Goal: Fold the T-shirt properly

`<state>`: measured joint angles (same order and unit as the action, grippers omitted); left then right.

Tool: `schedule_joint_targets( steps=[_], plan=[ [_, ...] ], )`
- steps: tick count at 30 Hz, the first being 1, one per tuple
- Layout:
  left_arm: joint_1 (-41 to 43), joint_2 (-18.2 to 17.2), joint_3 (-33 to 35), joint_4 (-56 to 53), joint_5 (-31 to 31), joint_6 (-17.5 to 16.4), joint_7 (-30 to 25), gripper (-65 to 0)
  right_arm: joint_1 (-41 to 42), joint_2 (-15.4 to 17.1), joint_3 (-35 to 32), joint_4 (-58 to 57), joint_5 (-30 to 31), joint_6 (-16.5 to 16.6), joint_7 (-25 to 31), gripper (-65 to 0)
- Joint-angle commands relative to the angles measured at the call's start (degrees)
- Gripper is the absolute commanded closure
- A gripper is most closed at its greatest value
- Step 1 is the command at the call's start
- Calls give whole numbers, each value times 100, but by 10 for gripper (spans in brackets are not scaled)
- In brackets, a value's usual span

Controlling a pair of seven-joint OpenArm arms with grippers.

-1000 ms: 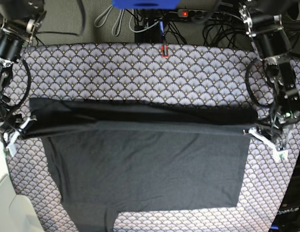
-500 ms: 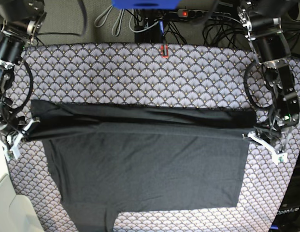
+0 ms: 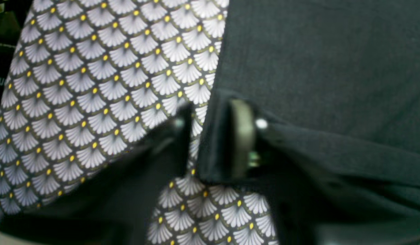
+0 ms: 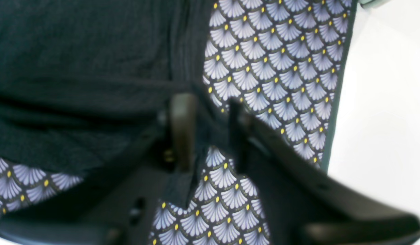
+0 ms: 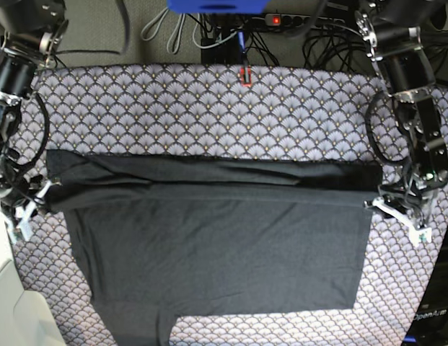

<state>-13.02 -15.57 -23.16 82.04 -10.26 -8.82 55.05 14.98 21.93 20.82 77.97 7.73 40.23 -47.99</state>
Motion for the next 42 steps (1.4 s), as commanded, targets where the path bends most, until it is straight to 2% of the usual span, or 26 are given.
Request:
schedule_joint_targets(
  steps=[1, 5, 9, 17, 22, 26, 42],
  plan=[
    [-127, -100, -36, 134, -16, -19, -129, -246, 124, 106, -64, 84, 67, -23, 135, -255],
    [-127, -109, -36, 161, -42, -28, -129, -271, 124, 106, -117, 84, 67, -23, 126, -308],
    [-92, -126, -45, 170, -60, -28, -111, -270, 62, 106, -82, 84, 67, -23, 117, -310],
    [673, -38, -361, 451, -77, -37, -182, -271, -571, 202, -64, 119, 67, -23, 179, -310],
    [1025, 120, -326, 363, -77, -37, -806, -267, -755, 185, -64, 128, 67, -23, 249, -310],
    [972, 287, -326, 3, -77, -37, -929, -267, -755, 150, -64, 137, 67, -23, 240, -310],
    [840, 313, -335, -244, -51, 7, -990, -271, -755, 158, -64, 137, 67, -23, 232, -310]
  ],
)
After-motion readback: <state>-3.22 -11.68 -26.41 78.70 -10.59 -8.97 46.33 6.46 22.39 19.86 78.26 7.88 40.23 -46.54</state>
